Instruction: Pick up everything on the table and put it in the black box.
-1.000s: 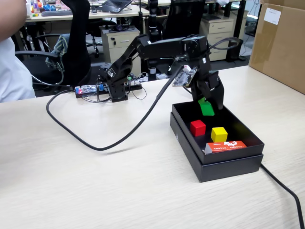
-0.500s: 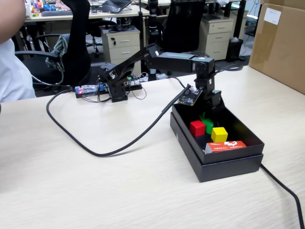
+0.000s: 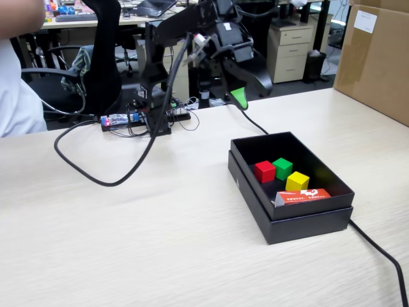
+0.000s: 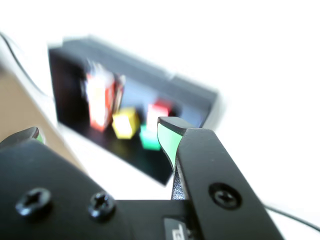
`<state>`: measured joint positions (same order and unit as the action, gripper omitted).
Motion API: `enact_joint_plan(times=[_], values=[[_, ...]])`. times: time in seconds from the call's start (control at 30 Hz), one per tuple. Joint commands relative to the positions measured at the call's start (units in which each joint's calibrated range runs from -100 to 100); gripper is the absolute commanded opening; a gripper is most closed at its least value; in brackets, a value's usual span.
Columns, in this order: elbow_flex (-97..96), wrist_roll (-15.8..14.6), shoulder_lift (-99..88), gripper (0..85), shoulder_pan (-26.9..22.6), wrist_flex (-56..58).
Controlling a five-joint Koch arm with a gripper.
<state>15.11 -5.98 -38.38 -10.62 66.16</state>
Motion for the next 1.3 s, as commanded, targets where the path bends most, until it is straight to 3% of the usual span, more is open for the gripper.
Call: enact_joint_plan(times=[0.0, 0.33, 0.57, 1.07, 1.27], values=[[-7.49, 2.74, -15.15, 46.8, 3.08, -11.26], [-46.39, 3.61, -44.29, 46.8, 7.23, -34.07], [-64.43, 3.66, -59.9, 47.7, 8.3, -41.33], [-87.73, 5.47, -61.62, 50.1, 12.7, -57.22], [-99.97, 8.55, -61.62, 49.5, 13.19, -70.87]])
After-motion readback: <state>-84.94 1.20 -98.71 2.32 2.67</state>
